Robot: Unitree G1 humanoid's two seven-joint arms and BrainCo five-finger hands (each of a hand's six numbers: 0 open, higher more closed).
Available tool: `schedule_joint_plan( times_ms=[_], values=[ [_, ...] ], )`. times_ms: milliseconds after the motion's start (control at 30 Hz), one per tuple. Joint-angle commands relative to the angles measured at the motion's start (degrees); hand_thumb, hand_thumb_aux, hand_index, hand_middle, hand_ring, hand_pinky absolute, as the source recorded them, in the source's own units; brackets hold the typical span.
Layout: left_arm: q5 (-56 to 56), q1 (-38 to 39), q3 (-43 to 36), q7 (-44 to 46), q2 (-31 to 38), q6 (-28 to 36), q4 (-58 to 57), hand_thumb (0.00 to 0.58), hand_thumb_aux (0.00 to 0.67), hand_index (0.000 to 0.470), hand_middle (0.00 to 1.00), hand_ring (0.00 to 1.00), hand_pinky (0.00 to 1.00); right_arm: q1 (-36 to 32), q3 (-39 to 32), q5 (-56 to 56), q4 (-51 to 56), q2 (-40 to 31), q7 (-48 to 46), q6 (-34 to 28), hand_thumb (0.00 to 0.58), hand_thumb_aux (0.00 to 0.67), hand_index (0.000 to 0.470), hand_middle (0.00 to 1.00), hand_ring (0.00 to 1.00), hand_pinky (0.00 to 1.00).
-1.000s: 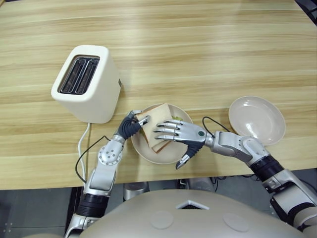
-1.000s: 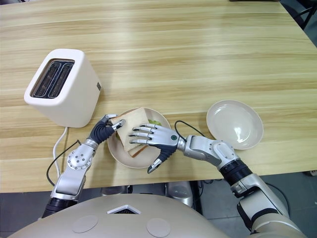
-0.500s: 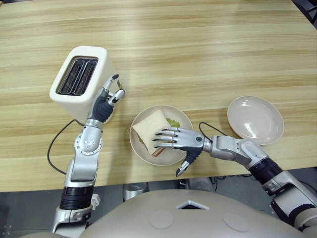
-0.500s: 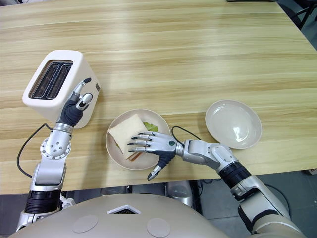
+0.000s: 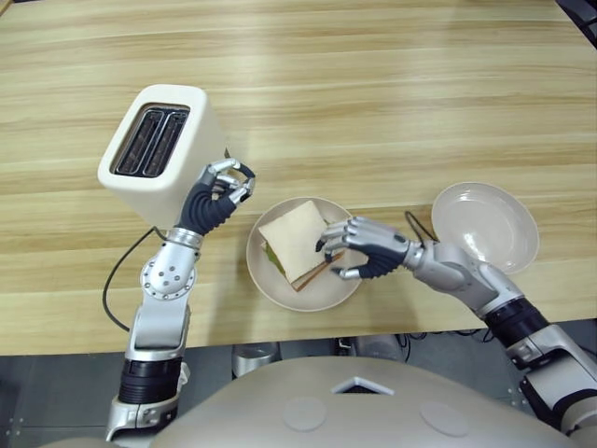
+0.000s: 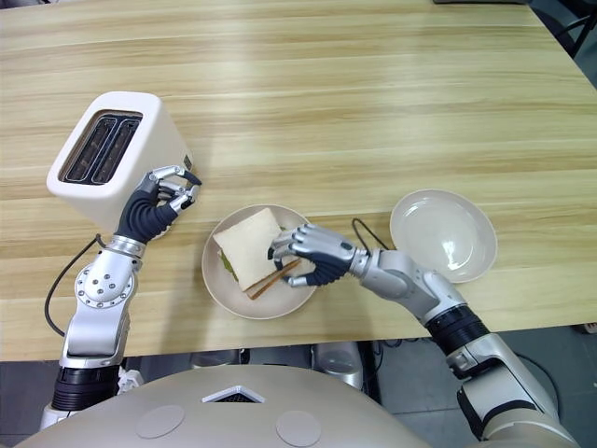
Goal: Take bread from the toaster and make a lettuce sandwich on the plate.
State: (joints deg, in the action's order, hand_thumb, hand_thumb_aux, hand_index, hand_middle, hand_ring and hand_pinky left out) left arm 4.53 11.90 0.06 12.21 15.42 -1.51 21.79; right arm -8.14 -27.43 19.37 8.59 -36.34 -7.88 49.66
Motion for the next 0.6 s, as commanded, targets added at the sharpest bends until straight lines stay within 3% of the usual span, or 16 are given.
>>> schedule_joint_plan(
  times_ms=[33, 200, 333, 467, 600],
  values=[
    [-4.52, 0.31, 1.3, 2.54, 0.33, -0.76, 1.07, 0.58, 0.67, 0.46, 1.0, 1.0, 1.0, 0.25, 2.74, -10.61, -3.42, 0.07, -4.69, -1.82, 0.58, 0.67, 0.46, 1.0, 1.0, 1.0],
    [-9.06, 1.96, 2.06, 6.23, 1.58, -1.41, 2.42, 0.58, 0.67, 0.46, 1.0, 1.0, 1.0, 1.74, 3.92, -20.05, -6.56, 0.56, -10.82, -5.29, 0.58, 0.67, 0.46, 1.0, 1.0, 1.0],
    [-16.26, 8.66, -0.32, 18.16, 7.5, -6.58, 4.82, 0.58, 0.67, 0.46, 1.0, 1.0, 1.0, 6.65, 3.75, -31.92, -9.77, -1.35, -19.32, -12.51, 0.58, 0.67, 0.46, 1.0, 1.0, 1.0],
    [-19.33, 17.02, -0.81, 27.03, 13.8, -7.75, 2.11, 0.58, 0.67, 0.46, 1.0, 1.0, 1.0, 12.06, 4.24, -32.11, -9.09, -5.92, -27.14, -17.48, 0.58, 0.67, 0.46, 1.0, 1.0, 1.0],
    [-10.78, 24.8, -3.23, 30.58, 20.65, -10.67, -2.31, 0.58, 0.67, 0.46, 1.0, 1.0, 1.0, 16.79, 4.27, -26.9, -10.01, -11.29, -32.53, -20.2, 0.58, 0.67, 0.46, 1.0, 1.0, 1.0]
  ],
)
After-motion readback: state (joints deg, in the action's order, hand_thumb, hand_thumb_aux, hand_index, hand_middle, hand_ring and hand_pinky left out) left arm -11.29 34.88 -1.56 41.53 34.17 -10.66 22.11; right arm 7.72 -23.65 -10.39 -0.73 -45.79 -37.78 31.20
